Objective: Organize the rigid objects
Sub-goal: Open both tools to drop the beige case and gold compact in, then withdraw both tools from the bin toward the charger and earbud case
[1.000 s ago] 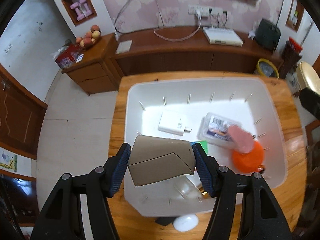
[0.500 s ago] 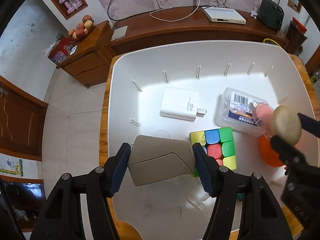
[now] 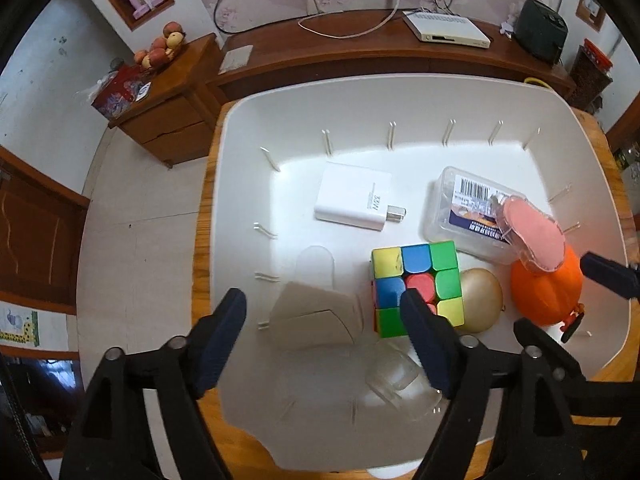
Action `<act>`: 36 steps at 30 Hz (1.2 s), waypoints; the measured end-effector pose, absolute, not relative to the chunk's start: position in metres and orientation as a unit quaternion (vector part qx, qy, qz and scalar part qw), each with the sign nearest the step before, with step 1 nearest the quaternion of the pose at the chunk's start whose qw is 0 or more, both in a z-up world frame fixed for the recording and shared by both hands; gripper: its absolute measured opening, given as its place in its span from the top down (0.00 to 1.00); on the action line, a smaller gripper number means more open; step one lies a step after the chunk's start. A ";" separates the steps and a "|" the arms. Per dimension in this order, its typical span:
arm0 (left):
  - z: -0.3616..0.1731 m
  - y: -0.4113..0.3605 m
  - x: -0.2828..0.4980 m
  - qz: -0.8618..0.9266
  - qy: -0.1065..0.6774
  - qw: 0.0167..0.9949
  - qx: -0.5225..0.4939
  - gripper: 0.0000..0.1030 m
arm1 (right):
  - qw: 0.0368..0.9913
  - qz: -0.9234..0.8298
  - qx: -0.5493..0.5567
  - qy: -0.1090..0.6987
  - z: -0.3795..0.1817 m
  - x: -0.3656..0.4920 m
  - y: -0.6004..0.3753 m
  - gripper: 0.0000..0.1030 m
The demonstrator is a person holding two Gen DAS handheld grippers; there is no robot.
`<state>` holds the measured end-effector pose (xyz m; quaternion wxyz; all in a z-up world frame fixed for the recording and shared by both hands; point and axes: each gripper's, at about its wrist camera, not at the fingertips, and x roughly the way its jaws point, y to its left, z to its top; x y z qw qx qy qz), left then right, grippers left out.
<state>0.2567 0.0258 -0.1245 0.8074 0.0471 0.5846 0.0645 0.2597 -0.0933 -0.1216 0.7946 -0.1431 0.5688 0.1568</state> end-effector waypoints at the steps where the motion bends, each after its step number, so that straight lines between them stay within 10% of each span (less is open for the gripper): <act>1: -0.121 0.027 0.256 0.066 0.583 0.808 0.046 0.20 | 0.795 0.156 -0.142 0.569 -0.120 0.258 -0.095 0.30; 36: -0.019 0.064 0.117 0.031 0.501 0.864 0.035 0.02 | 0.867 0.252 -0.172 0.395 0.003 0.113 -0.091 0.30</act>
